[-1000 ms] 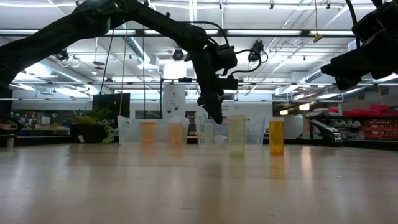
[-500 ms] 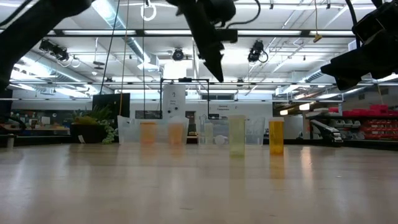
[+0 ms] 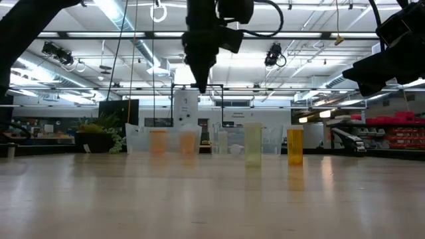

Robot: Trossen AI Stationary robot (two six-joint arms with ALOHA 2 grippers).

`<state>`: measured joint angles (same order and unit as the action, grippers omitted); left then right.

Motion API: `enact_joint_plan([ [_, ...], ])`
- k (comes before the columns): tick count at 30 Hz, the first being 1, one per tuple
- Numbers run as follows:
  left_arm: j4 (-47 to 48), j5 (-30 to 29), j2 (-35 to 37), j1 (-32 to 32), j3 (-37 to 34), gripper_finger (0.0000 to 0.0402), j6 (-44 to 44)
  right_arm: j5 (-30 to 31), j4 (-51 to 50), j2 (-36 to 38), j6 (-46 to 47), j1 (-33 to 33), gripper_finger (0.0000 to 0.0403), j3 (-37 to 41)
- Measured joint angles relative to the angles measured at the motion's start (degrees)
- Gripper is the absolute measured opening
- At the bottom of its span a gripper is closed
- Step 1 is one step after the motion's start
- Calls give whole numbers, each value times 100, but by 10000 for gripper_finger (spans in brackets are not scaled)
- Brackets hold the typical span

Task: Pick and place medicine bottles into bin by pill shape (circle, oval)
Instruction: Put the small blue pill bottle into the right bin

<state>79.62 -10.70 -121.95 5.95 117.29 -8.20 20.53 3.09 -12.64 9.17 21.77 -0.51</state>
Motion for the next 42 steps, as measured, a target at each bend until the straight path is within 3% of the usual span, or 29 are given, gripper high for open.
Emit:
enact_joint_plan([
  [14,-1349,-57,291,-808,-2214,5,-852,0,2,-2,0,1,138,0],
  [27,-3113,-63,2516,-1290,-4707,12,-276,0,-2,-2,0,0,138,0],
  [40,-5369,-67,4485,-1778,-6699,16,467,0,3,-2,-13,0,138,0],
  [42,-5685,-69,4721,-1878,-7035,19,527,16,7,-2,-385,-1,138,0],
])
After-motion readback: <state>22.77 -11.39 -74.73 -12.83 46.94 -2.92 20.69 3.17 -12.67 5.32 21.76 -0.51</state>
